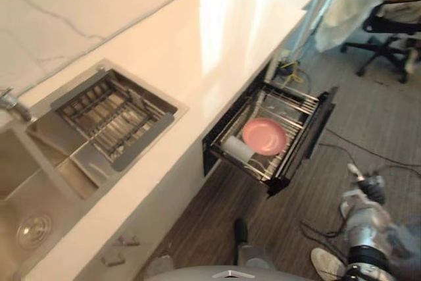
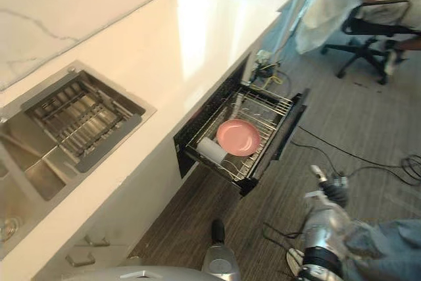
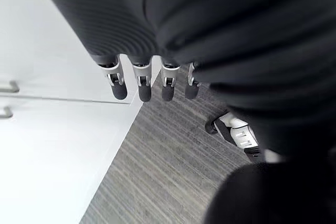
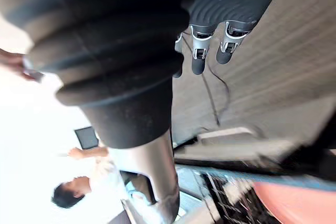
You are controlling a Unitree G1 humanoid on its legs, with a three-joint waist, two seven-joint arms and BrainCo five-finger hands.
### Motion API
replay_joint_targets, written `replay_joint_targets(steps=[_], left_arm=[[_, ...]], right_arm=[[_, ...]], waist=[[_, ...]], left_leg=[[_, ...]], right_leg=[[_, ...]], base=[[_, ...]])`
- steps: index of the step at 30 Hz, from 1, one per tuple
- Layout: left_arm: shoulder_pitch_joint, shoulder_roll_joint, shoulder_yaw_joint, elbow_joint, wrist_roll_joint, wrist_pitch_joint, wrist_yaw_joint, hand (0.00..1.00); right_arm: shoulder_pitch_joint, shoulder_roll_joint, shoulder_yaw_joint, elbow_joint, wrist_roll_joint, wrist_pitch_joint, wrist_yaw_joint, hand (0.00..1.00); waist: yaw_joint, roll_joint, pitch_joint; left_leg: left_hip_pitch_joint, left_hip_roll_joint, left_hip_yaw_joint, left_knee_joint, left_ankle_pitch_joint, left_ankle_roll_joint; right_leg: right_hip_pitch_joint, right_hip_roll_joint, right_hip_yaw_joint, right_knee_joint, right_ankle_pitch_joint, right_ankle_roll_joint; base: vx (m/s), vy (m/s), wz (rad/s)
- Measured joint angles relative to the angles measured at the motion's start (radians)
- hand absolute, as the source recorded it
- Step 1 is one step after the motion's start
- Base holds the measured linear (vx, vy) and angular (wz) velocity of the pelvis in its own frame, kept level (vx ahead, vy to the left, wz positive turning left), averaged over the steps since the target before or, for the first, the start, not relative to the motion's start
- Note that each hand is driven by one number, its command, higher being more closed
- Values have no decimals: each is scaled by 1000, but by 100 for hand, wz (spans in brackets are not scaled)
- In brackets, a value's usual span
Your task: Walk over to the sink, pick up the cup, carry it to the dishwasher, place the cup inside the dishwasher, then close the dishwasher door
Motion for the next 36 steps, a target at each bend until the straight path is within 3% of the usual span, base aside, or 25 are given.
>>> replay_joint_targets(steps=[2, 4, 9, 14, 19, 20, 23, 24, 26, 27, 30, 36], left_arm=[[-7, -1, 2, -2, -17, -1, 5, 0], [-12, -10, 19, -6, -33, -10, 17, 0], [-16, -18, 41, -10, -55, -50, 22, 0], [-18, -21, 31, -9, -93, -88, 40, 0], [-49, -42, 32, -12, -99, -122, 61, 0], [-51, -46, 32, -13, -99, -132, 65, 0], [-50, -59, 30, -18, -98, -148, 81, 0], [-49, -62, 30, -21, -99, -152, 85, 0], [-49, -62, 30, -22, -99, -155, 85, 0], [-49, -62, 30, -30, -99, -156, 86, 0], [-43, -61, 30, -43, -96, -163, 89, 0], [-25, -60, 32, -88, -33, -172, 99, 0]], right_arm=[[-12, 24, 19, -4, 33, -5, 0, 0], [-60, 48, 40, -8, 50, -41, -23, 0], [-76, 38, 36, -8, 70, -92, -63, 0], [-173, 31, 65, -7, 75, -126, -90, 0], [-363, -38, 162, 16, 96, -142, -91, 0], [-409, -59, 194, 16, 109, -145, -87, 0], [-506, -96, 254, 15, 110, -145, -73, 0], [-545, -100, 260, 15, 118, -147, -58, 0], [-574, -108, 274, 13, 127, -155, -40, 0], [-585, -114, 272, 12, 147, -159, -39, 0], [-588, -107, 237, 14, 230, -215, -44, 0], [-580, -86, 240, -5, 179, -210, -88, 0]], waist=[[18, 6, 14], [31, 26, 40], [37, 16, 91], [35, 22, 124], [68, 73, 199], [67, 84, 217], [68, 111, 235], [73, 116, 235], [85, 116, 235], [91, 111, 238], [94, 96, 248], [91, 96, 247]], left_leg=[[-7, -6, -23, -21, 19, -2], [-16, -17, -55, -53, 49, -4], [-46, -55, -95, -107, 130, -18], [-104, -83, -128, -136, 188, -1], [-167, -92, -172, -188, 208, 20], [-170, -92, -176, -214, 230, 15], [-190, -83, -205, -284, 262, 22], [-191, -70, -204, -316, 300, 23], [-199, -54, -205, -330, 376, 23], [-205, -53, -211, -327, 394, 6], [-210, -75, -236, -335, 413, -7], [-180, -69, -227, -344, 420, -10]], right_leg=[[1, -9, -28, 0, -6, 2], [1, -26, -73, 13, -14, 10], [-48, -81, -139, 106, -64, 18], [-115, -127, -185, 180, -95, 11], [-180, -157, -233, 215, -93, 0], [-186, -161, -249, 215, -79, -18], [-214, -157, -300, 216, -83, -26], [-232, -155, -325, 241, -94, -42], [-253, -157, -344, 296, -126, -54], [-263, -170, -350, 335, -148, -53], [-290, -222, -357, 434, -191, -49], [-269, -213, -352, 435, -193, -51]], base=[[35, -43, 54], [33, -24, 57], [3, -6, 46], [-105, -14, 34], [-225, -54, 33], [-149, -95, 43], [-88, -138, 45], [-17, -135, 48], [-12, -101, 33], [-28, -104, 42], [-15, -58, 36], [-8, -26, -1]])
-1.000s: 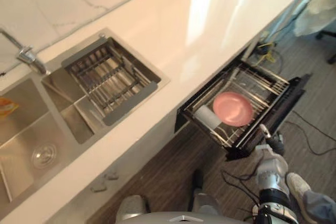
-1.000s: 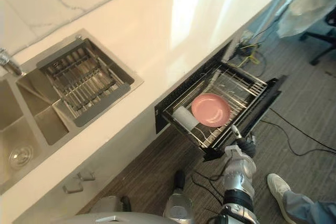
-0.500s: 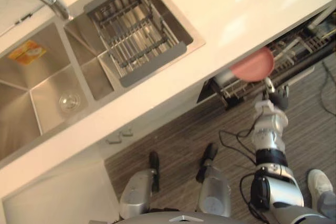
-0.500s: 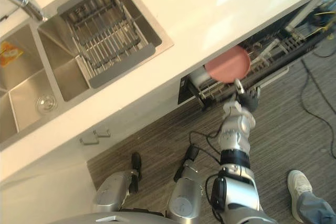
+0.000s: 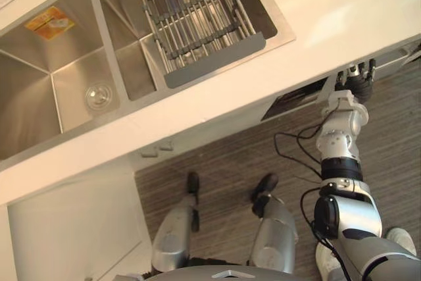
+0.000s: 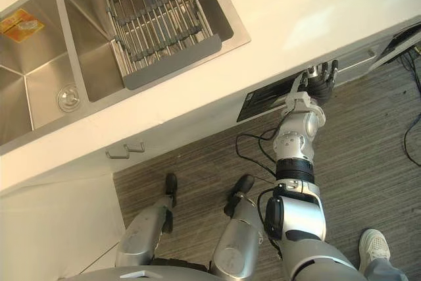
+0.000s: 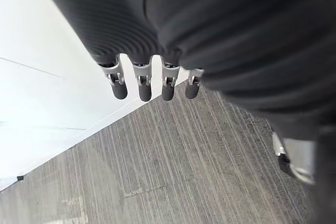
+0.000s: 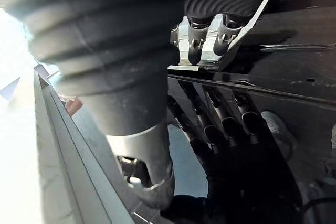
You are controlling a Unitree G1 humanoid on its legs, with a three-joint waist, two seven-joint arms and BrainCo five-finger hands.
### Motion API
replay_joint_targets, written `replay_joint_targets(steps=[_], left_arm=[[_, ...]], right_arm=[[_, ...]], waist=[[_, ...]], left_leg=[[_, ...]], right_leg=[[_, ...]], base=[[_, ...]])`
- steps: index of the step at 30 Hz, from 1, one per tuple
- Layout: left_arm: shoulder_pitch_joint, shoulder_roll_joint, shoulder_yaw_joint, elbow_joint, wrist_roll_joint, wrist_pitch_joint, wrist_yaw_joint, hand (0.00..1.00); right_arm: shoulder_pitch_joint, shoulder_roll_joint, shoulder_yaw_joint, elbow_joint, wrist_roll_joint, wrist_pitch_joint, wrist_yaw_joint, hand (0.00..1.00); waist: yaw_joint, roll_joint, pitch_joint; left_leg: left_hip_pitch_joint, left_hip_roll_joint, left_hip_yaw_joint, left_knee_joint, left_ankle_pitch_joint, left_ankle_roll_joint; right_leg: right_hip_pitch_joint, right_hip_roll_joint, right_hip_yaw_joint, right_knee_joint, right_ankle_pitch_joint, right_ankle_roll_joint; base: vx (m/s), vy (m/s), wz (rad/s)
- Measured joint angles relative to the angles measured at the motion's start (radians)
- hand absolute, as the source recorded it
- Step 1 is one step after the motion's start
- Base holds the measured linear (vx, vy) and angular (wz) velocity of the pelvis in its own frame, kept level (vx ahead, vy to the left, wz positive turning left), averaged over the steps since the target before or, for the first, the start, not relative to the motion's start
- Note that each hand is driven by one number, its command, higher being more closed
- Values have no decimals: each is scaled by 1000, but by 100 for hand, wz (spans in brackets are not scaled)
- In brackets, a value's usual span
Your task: Walk over to the sink, pick up the cup, carry it to the dishwasher, place the cup inside the dishwasher, then close the dishwasher door
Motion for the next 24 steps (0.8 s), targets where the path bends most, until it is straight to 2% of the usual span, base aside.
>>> replay_joint_targets(steps=[2, 4, 7, 9, 11, 14, 17, 19, 22, 23, 24], left_arm=[[1, 1, 5, -3, 22, -25, -2, 0], [10, 4, 19, -2, 22, -42, -12, 0], [60, 15, 47, 0, 22, -67, -22, 0], [94, 21, 71, 1, 21, -77, -19, 0], [110, 21, 84, 5, 17, -86, -8, 0], [112, 20, 112, 25, -31, -96, 24, 0], [113, 18, 140, 46, -72, -112, 48, 0], [114, 19, 164, 60, -143, -128, 72, 0], [124, 26, 198, 95, -385, -130, 66, 0], [124, 26, 198, 95, -385, -130, 66, 0], [133, 34, 197, 118, -499, -139, 61, 0]], right_arm=[[61, 5, 9, -63, -73, 5, -1, 0], [175, 21, 44, -160, -151, 0, 15, 0], [376, 93, 109, -220, -305, -2, 10, 0], [532, 156, 159, -213, -403, 0, -14, 0], [632, 204, 179, -176, -470, -1, -45, 0], [737, 257, 189, -62, -544, 6, -119, 0], [797, 268, 185, 20, -572, 11, -130, 0], [824, 272, 185, 81, -599, 15, -120, 0], [821, 284, 177, 237, -608, 23, -75, 0], [821, 284, 177, 237, -608, 23, -75, 0], [812, 290, 158, 335, -608, 20, -50, 0]], waist=[[0, 0, -3], [-2, -2, -25], [-8, -19, -128], [-12, -31, -194], [-18, -37, -230], [-35, -46, -267], [-38, -56, -277], [-49, -66, -301], [-46, -88, -318], [-46, -88, -318], [-47, -93, -331]], left_leg=[[14, 4, 7, 1, -9, 4], [28, 9, 13, 4, -17, -7], [57, 19, 31, 25, -58, 2], [87, 25, 47, 49, -96, 6], [105, 28, 53, 55, -109, 7], [119, 28, 53, 47, -111, 10], [153, 29, 53, 33, -106, 3], [156, 30, 54, 30, -105, 2], [188, 30, 33, -1, -92, 1], [188, 30, 33, -1, -92, 1], [189, 29, 4, -2, -90, 1]], right_leg=[[14, 5, 0, -4, -10, 8], [35, 16, -2, -23, -11, 8], [79, 29, 0, -35, -32, 12], [123, 34, 2, -42, -44, 23], [151, 38, -2, -58, -44, 30], [193, 42, -26, -93, -34, 45], [243, 51, -37, -126, -23, 54], [273, 56, -59, -154, -16, 62], [326, 76, -80, -208, 0, 67], [326, 76, -80, -208, 0, 67], [363, 88, -102, -249, 13, 71]], base=[[-21, -46, -7], [-6, -24, -9], [62, -31, -11], [76, -3, -7], [93, 26, 1], [55, 32, 16], [46, 28, 13], [36, 21, 26], [44, 2, 20], [34, -13, 39], [24, -10, 39]])
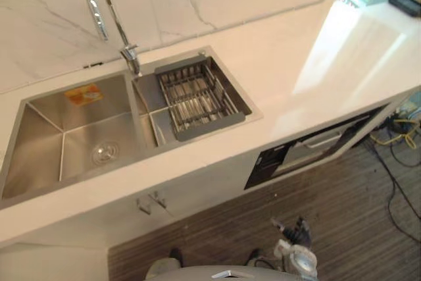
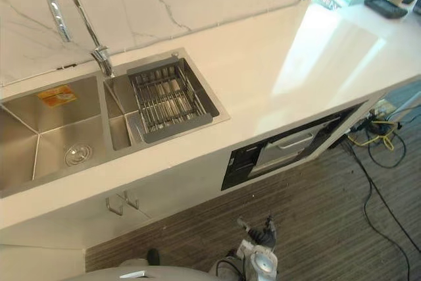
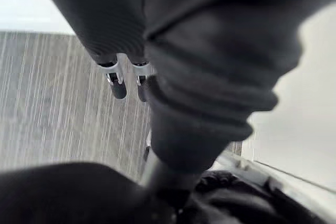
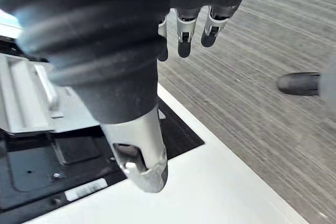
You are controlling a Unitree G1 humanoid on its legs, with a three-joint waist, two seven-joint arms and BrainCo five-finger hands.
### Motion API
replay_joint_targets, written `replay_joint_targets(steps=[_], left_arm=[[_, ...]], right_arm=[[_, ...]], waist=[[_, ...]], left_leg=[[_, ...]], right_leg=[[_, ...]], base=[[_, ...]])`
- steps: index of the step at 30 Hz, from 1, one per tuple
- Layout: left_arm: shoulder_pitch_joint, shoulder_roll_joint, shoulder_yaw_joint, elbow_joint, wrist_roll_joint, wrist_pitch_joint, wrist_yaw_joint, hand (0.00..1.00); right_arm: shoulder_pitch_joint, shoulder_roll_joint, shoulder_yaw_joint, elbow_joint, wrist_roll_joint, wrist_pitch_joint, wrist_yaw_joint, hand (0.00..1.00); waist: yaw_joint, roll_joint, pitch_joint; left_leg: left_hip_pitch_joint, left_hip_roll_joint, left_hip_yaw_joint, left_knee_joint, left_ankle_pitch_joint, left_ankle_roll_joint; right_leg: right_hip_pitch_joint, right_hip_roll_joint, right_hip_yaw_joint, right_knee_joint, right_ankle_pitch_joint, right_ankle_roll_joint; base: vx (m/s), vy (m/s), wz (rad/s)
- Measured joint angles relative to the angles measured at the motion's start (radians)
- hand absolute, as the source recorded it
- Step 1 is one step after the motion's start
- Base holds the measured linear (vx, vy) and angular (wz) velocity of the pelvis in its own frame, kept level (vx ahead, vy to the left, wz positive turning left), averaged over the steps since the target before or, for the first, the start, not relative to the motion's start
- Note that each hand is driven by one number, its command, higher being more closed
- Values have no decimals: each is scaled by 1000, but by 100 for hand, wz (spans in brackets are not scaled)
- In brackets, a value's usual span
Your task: Walk over to the sink, pick up the cup, carry it to the dishwasher, place the cup inside the dishwasher, then close the dishwasher door
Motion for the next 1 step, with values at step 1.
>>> replay_joint_targets(steps=[1], left_arm=[[5, 2, -3, 5, -21, -23, -3, 0]], right_arm=[[-3, -4, -5, 25, 0, -1, 9, 0]], waist=[[0, -6, 1]], left_leg=[[1, -1, -10, -1, 2, 0]], right_leg=[[12, 4, -4, -12, 3, 2]], base=[[15, -8, 39]])
